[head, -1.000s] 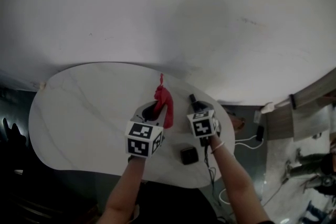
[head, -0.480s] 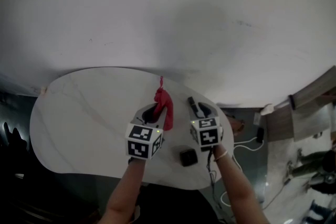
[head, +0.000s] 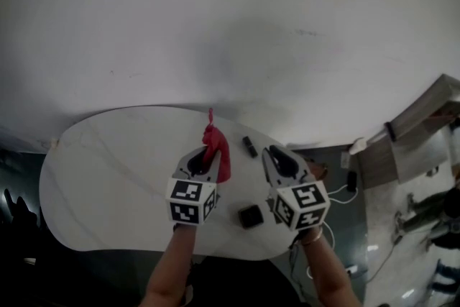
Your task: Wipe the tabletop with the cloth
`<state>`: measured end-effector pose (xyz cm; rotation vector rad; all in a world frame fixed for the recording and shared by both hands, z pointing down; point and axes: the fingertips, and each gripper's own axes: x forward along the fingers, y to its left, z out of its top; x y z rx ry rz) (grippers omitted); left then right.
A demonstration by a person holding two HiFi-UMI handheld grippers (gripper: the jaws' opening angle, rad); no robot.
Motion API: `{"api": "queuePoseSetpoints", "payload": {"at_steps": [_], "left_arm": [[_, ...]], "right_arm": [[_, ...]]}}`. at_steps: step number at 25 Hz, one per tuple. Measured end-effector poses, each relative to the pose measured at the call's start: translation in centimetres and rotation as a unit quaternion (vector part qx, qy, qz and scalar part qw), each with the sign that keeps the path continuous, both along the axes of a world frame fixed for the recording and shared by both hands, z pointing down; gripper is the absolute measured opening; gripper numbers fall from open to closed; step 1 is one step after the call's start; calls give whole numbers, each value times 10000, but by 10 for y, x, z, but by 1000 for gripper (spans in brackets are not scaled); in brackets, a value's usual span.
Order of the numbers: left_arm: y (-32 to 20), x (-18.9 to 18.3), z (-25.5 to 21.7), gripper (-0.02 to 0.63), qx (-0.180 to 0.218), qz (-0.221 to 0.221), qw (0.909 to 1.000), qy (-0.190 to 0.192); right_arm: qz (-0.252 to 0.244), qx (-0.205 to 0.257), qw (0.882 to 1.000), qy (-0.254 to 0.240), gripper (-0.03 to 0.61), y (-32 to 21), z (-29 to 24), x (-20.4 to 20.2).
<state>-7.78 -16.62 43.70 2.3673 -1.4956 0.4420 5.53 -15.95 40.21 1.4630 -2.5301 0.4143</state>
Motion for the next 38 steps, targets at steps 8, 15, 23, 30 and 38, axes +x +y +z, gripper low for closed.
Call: {"api": "queuePoseSetpoints", "payload": {"at_steps": [8, 15, 23, 30, 38], "left_arm": [[11, 10, -16, 58, 238, 22, 9997, 42], [23, 12, -28, 58, 458, 21, 9989, 34], [35, 9, -33, 58, 548, -20, 9985, 51], [41, 7, -36, 58, 597, -73, 9982, 54], [45, 4, -39, 58, 634, -142, 9979, 38]], "right_arm": [[211, 299, 9991, -222, 10, 29, -27, 19], [291, 265, 9984, -409, 3, 46, -32, 25], [281, 324, 9982, -430, 3, 57, -35, 23], [193, 365, 9982, -436, 3, 61, -37, 19], [113, 414, 9980, -473, 3, 65, -41, 17]]}}
